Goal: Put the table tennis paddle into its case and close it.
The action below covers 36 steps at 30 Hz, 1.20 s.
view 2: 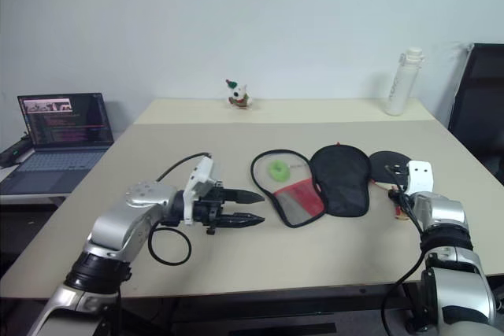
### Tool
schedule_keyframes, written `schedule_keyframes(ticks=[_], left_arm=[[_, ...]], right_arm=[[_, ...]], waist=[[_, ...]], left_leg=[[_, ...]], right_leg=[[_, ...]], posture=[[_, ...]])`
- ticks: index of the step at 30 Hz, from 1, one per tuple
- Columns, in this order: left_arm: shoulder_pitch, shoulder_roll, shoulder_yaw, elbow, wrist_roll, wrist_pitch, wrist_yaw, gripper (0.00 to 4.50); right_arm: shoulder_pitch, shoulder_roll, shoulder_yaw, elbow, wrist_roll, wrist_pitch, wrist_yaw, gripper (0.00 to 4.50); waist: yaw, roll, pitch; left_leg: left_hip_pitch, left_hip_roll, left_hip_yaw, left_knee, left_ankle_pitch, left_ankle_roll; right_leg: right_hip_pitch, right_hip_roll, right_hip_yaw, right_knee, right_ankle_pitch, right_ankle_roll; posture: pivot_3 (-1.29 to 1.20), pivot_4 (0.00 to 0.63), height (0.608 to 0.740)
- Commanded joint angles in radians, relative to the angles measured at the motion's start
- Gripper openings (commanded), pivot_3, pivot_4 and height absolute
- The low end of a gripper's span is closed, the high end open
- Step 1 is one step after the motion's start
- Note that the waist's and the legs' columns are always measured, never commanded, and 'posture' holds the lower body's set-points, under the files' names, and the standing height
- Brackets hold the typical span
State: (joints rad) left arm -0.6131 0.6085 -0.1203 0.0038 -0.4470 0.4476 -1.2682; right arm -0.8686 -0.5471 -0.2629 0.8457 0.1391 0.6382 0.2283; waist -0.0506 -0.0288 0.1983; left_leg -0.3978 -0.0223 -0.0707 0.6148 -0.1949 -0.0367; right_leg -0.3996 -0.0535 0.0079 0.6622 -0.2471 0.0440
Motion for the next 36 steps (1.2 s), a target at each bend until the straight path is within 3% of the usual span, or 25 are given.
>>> schedule_keyframes(ticks=[1, 6, 10, 16, 20, 26, 36], left_arm=[[0.004, 0.012, 0.024, -0.046, -0.011, -0.005, 0.009, 2.62], [0.020, 0.019, 0.029, -0.056, -0.016, 0.000, 0.016, 2.62], [0.037, 0.031, 0.038, -0.066, -0.024, 0.006, 0.020, 2.62], [0.046, 0.034, 0.036, -0.072, -0.030, 0.007, 0.018, 2.62], [0.038, 0.030, 0.030, -0.066, -0.028, 0.004, 0.015, 2.62], [0.035, 0.024, 0.023, -0.064, -0.025, 0.003, 0.017, 2.62], [0.045, 0.027, 0.025, -0.076, -0.024, 0.007, 0.027, 2.62]], right_arm=[[-0.018, -0.013, -0.032, -0.001, 0.012, -0.029, -0.036, 1.17], [-0.055, -0.044, -0.068, -0.125, 0.047, 0.000, -0.042, 1.13], [-0.056, -0.039, -0.095, -0.355, 0.099, 0.119, -0.049, 1.13], [0.022, 0.106, -0.083, -0.736, 0.207, 0.381, -0.089, 1.13], [0.076, 0.229, -0.052, -0.869, 0.226, 0.458, -0.138, 1.13], [0.104, 0.328, 0.003, -0.831, 0.188, 0.404, -0.174, 1.13], [0.069, 0.304, 0.037, -0.625, 0.134, 0.276, -0.149, 1.13]], waist=[[0.000, 0.000, 0.000], [0.000, 0.001, 0.001], [-0.003, 0.004, 0.003], [-0.007, 0.004, 0.002], [-0.003, 0.004, 0.002], [0.004, 0.004, 0.003], [0.002, 0.004, 0.003]], left_leg=[[0.000, 0.000, 0.000, 0.000, 0.000, 0.000], [-0.002, 0.000, 0.002, 0.000, 0.000, 0.000], [-0.003, 0.000, 0.006, -0.003, 0.000, 0.000], [-0.002, 0.002, 0.006, -0.004, 0.000, 0.000], [-0.003, 0.002, 0.005, -0.004, 0.000, 0.000], [-0.004, 0.001, 0.006, -0.003, 0.000, 0.000], [-0.003, 0.001, 0.006, -0.004, 0.000, 0.000]], right_leg=[[0.000, 0.000, 0.000, 0.000, 0.000, 0.000], [-0.003, 0.000, 0.002, 0.000, 0.000, 0.000], [-0.007, 0.000, 0.006, 0.001, 0.001, 0.000], [-0.009, 0.002, 0.006, 0.001, 0.000, 0.000], [-0.008, 0.002, 0.006, 0.001, 0.000, 0.000], [-0.008, 0.000, 0.006, 0.000, 0.001, 0.000], [-0.009, 0.001, 0.006, 0.001, 0.001, 0.000]], posture=[[0.00, 0.150, 0.740], [0.00, 0.150, 0.740], [0.00, 0.150, 0.740], [0.00, 0.150, 0.740], [0.00, 0.150, 0.740], [0.00, 0.150, 0.740], [0.00, 0.150, 0.740]])
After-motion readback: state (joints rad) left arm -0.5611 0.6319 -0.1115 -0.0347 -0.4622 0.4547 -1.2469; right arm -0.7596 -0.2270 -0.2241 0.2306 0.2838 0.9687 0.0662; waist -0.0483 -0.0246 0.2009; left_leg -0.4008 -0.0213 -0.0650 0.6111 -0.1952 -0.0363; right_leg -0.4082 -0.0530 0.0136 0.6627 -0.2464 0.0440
